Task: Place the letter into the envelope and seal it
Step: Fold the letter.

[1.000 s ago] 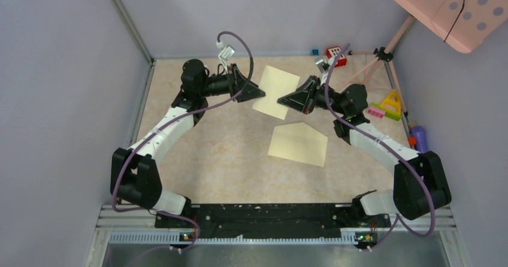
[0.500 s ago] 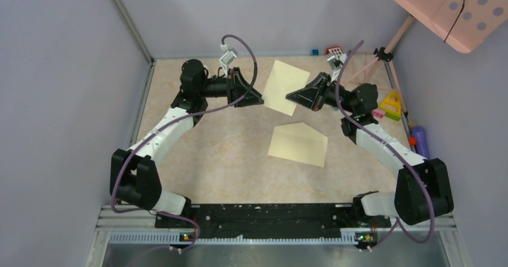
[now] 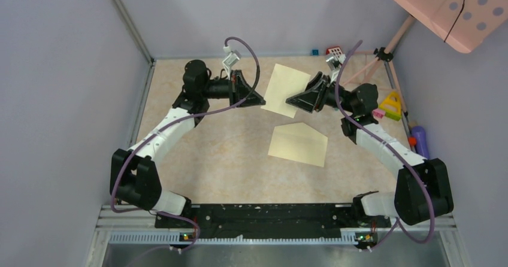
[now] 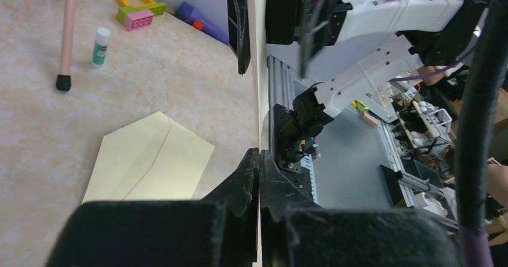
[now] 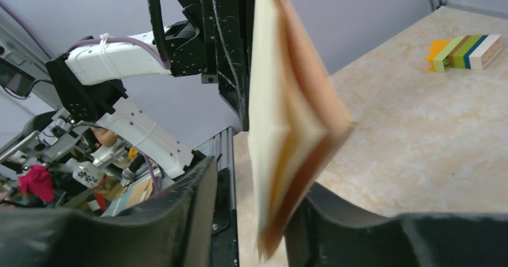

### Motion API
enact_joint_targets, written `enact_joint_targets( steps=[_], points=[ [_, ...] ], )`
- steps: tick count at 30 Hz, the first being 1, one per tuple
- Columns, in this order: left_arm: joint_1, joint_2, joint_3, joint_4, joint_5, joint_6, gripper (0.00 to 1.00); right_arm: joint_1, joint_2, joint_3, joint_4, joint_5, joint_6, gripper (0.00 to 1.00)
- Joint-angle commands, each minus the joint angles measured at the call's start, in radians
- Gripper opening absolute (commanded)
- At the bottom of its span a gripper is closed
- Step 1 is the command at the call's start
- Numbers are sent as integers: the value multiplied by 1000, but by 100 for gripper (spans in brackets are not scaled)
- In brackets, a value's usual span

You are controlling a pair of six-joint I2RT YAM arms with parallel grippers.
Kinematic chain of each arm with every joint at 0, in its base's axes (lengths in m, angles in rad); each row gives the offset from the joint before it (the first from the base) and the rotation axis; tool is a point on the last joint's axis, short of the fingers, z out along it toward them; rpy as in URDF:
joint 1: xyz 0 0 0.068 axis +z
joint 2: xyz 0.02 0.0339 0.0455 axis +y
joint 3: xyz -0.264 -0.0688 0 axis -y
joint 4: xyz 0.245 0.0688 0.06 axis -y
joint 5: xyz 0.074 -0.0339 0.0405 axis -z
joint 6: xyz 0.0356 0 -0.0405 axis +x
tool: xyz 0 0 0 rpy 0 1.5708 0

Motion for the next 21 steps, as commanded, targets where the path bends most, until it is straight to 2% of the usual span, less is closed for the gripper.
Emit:
enact_joint_targets(
  steps=[1,3,6,11,13,16,17,21],
  points=[
    [-13,-33,38,-99,-82,123,0,-8,-30,33,59,-23,-1,53],
    [-13,-38,35,-124,-104,139,0,-6,-33,28,76,-24,11,63],
    [-13,-41,25,-107,-103,122,0,-7,-30,29,90,-24,24,63],
    [-12,-37,1,-3,-83,42,0,-7,-26,21,102,-16,31,41],
    [-12,-35,-9,27,-78,18,0,-7,-23,20,105,-13,36,28],
    [-16,-31,-11,41,-62,13,0,-6,-18,20,102,-5,33,0],
    [-18,-31,-10,41,-57,14,0,-6,-17,21,94,-3,28,0],
    [-19,-34,4,54,-41,-8,29,-7,-20,20,71,-4,8,0]
  ],
)
